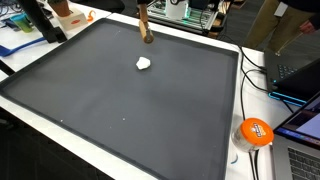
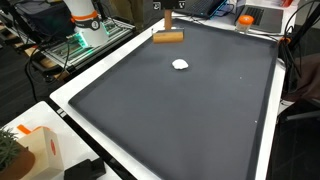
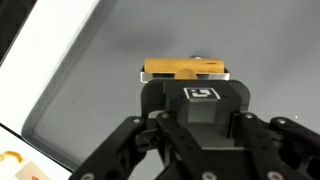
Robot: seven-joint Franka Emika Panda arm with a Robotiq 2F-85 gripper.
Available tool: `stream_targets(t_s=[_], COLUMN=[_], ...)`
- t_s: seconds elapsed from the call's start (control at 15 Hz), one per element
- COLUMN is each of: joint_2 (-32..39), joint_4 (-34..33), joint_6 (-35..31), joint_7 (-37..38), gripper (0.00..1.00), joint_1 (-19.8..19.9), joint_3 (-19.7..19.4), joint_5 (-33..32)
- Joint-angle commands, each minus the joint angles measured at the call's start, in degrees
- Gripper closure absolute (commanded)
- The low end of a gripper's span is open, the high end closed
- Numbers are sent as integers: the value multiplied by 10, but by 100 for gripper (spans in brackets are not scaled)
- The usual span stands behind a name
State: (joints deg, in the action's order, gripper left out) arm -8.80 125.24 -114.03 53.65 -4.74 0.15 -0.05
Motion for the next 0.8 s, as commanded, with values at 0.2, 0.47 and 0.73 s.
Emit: stream_targets(t_s=[0.2,0.47,0.73], joint_2=[-111,-90,-32], joint_4=[80,89,87], joint_6=[18,-37,-147], joint_7=[-48,-31,46], gripper=[53,78,78], joint_1=[22,29,37], joint_3=[39,56,79], joint_5=[-5,-9,-16])
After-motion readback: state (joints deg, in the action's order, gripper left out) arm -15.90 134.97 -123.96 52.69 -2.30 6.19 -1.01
